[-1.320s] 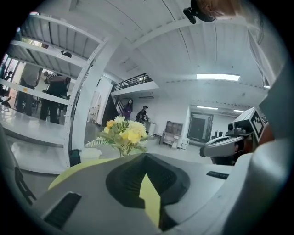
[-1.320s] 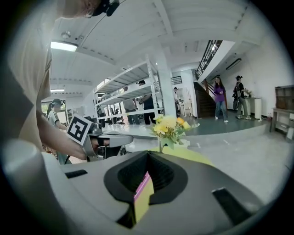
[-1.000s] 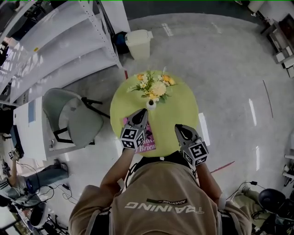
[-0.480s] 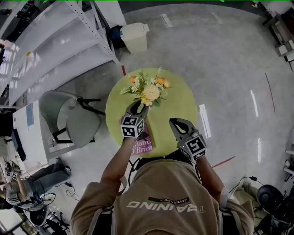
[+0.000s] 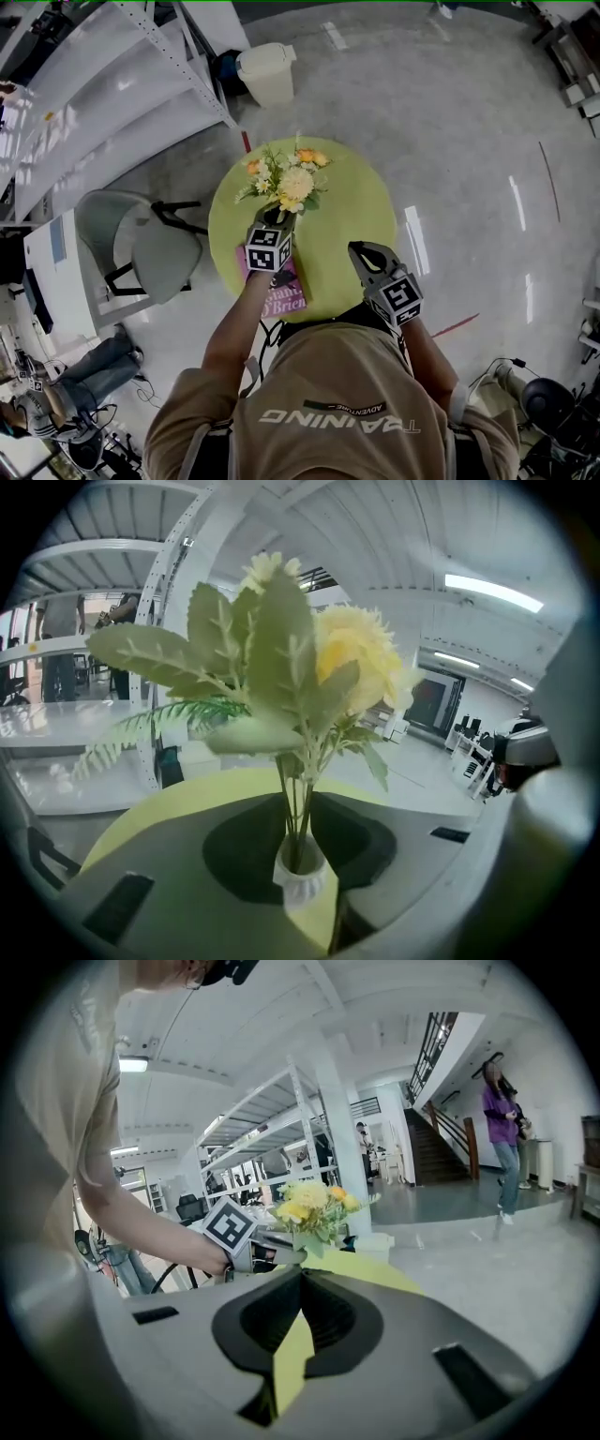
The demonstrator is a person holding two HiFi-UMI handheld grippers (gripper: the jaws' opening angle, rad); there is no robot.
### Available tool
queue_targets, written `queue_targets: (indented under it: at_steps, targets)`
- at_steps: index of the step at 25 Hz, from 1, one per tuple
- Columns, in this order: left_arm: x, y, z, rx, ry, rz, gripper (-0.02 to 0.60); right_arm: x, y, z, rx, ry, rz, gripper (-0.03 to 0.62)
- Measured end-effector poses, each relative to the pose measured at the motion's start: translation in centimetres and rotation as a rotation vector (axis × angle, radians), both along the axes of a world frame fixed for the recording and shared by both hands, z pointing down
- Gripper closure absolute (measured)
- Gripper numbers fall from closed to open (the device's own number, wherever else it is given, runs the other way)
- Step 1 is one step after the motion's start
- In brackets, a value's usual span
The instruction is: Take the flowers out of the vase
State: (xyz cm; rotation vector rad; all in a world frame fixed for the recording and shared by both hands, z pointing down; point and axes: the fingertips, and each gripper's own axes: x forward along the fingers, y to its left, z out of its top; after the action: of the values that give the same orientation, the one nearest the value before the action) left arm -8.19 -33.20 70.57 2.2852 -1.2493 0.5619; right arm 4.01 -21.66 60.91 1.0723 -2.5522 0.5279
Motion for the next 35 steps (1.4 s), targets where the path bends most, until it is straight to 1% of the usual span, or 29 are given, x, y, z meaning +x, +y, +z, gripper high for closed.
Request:
queue_targets:
  at_steps: [4, 10, 15, 20, 24, 26, 29, 32, 35]
  targets:
    - [0.1, -0.2, -0.9, 0.04, -0.016, 0.012, 0.512, 0.1, 0.4, 0.2, -0.006, 0.001, -0.007, 0.595]
    - [0.3, -0.5, -4.4, 0.117, -0.009, 0.005, 0.514, 0.1, 0.6, -0.4, 0.009, -0.009, -0.023, 0.596]
    - [-0.3, 0.2, -7.9, 0.181, 0.022, -0.014, 0.523, -0.6, 1.8, -1.1, 0.016, -0.016, -0.032, 0.595]
    - [-1.3, 0.1, -12.4, 0.257, 0.066, -0.059, 0.529, -0.8, 3.0, -1.7, 0.033, -0.023, -0.041, 0.596]
    - [-2.2, 0.4, -15.6, 0.291, 0.103, -0.089, 0.532, -0.8, 4.5, -1.7, 0.024, -0.035, -0.044, 0.595]
    - [-2.8, 0.7, -16.5, 0.293, 0.122, -0.108, 0.534, -0.8, 5.1, -1.7, 0.017, -0.043, -0.045, 0.595]
    - [-4.1, 1.1, -16.7, 0.271, 0.132, -0.146, 0.534, -1.0, 5.4, -1.7, 0.017, -0.052, -0.054, 0.595]
    - [-6.1, 2.1, -15.8, 0.227, 0.124, -0.185, 0.534, -1.6, 5.6, -1.9, 0.021, -0.054, -0.074, 0.596]
    - [-8.5, 2.9, -14.3, 0.167, 0.113, -0.221, 0.534, -2.6, 5.5, -2.1, 0.027, -0.054, -0.092, 0.595]
